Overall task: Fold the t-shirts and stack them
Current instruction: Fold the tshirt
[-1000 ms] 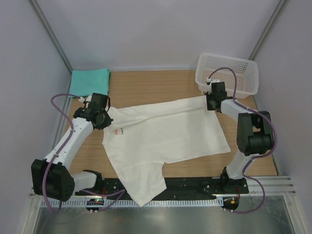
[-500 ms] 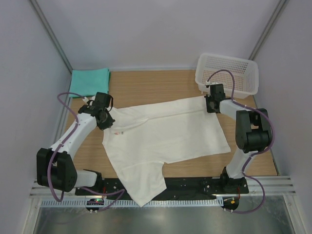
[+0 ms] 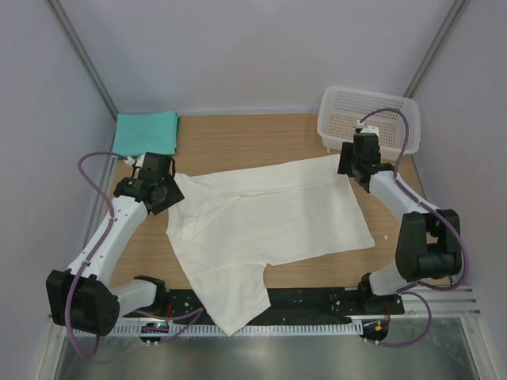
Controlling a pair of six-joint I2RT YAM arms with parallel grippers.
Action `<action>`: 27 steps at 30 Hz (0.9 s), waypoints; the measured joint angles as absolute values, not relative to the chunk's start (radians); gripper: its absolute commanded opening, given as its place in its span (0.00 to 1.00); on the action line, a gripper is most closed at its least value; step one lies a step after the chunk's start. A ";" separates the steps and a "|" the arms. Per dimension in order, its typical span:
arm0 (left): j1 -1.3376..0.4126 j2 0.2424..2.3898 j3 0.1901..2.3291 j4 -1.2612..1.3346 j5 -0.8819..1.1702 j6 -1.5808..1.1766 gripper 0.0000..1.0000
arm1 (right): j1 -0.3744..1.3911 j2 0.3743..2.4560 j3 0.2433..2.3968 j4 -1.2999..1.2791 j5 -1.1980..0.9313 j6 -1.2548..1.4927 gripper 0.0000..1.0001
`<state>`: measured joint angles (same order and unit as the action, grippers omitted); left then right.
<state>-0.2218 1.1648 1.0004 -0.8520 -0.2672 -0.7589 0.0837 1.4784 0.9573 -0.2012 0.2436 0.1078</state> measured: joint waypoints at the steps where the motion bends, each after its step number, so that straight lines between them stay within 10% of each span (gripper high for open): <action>1: -0.221 1.169 1.004 -0.852 -0.268 -0.750 0.55 | 0.083 1.491 0.973 -0.191 0.242 0.119 0.65; 8: -0.217 1.333 1.082 -0.765 -0.076 -0.660 0.45 | 0.073 1.571 0.999 -0.180 0.210 0.211 0.53; 27: -0.200 1.742 1.208 -0.583 0.254 -0.646 0.37 | -0.138 1.583 0.662 0.189 -0.081 0.888 0.58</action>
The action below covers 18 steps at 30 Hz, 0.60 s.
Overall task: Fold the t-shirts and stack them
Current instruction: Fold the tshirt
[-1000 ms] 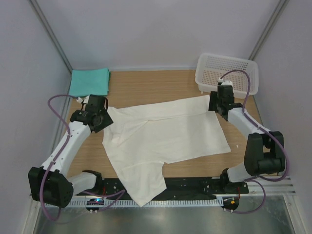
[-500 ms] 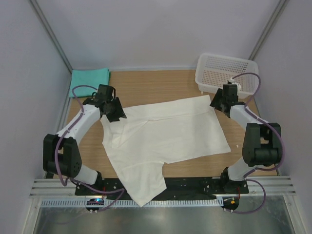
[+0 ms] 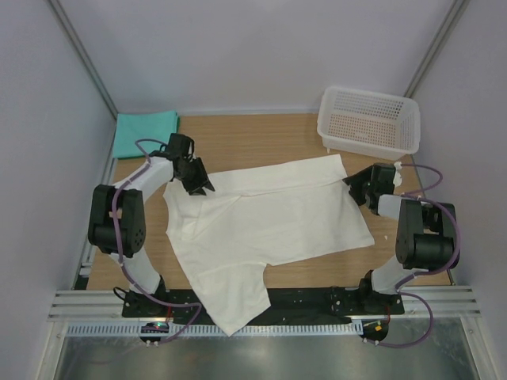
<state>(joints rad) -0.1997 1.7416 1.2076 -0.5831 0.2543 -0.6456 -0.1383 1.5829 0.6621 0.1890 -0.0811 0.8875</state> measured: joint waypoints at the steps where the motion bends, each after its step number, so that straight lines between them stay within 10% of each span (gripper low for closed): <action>1: -0.194 1.750 1.208 -0.582 0.254 -0.647 0.37 | -0.138 1.583 0.646 0.215 -0.088 0.916 0.58; 18: -0.150 1.858 1.208 -0.584 0.231 -0.654 0.35 | -0.139 1.500 0.587 0.276 -0.057 0.985 0.68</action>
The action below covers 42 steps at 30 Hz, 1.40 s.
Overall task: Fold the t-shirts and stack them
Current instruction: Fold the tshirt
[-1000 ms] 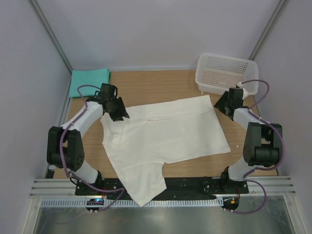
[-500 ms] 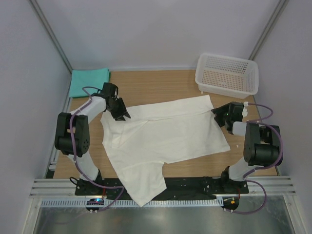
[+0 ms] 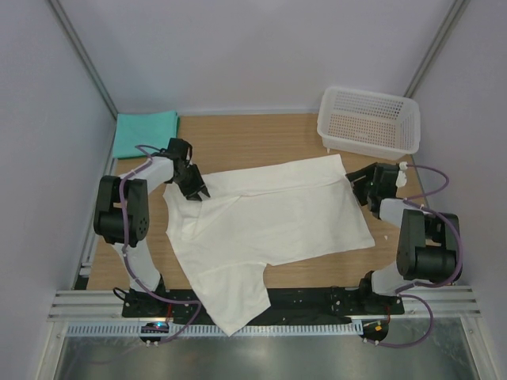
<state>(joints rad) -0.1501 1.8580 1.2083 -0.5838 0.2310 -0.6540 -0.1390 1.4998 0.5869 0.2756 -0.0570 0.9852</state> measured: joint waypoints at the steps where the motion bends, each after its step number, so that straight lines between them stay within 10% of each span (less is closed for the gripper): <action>1: -0.150 1.859 1.208 -0.584 0.231 -0.654 0.35 | -0.139 1.495 0.597 0.257 -0.052 0.967 0.68; 42: -0.145 1.914 1.258 -0.606 0.229 -0.676 0.35 | -0.133 1.700 0.557 0.548 -0.133 1.275 0.40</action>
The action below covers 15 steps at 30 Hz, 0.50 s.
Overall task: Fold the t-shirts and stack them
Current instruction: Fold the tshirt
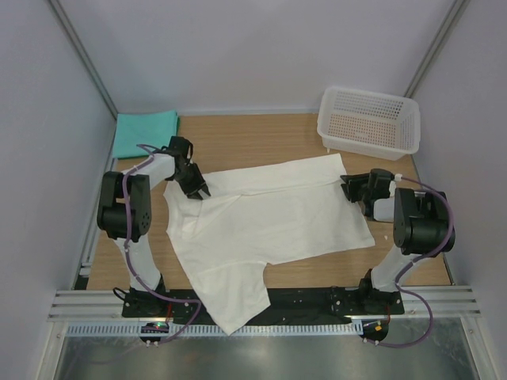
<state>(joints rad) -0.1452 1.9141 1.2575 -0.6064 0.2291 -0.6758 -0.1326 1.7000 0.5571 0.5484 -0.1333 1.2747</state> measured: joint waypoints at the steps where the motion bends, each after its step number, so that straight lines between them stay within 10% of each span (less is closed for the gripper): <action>1: -0.144 1.916 1.261 -0.608 0.229 -0.677 0.35 | -0.133 1.709 0.558 0.559 -0.133 1.277 0.38; 15: -0.130 1.929 1.272 -0.620 0.241 -0.696 0.34 | -0.140 1.737 0.624 0.557 -0.128 1.221 0.27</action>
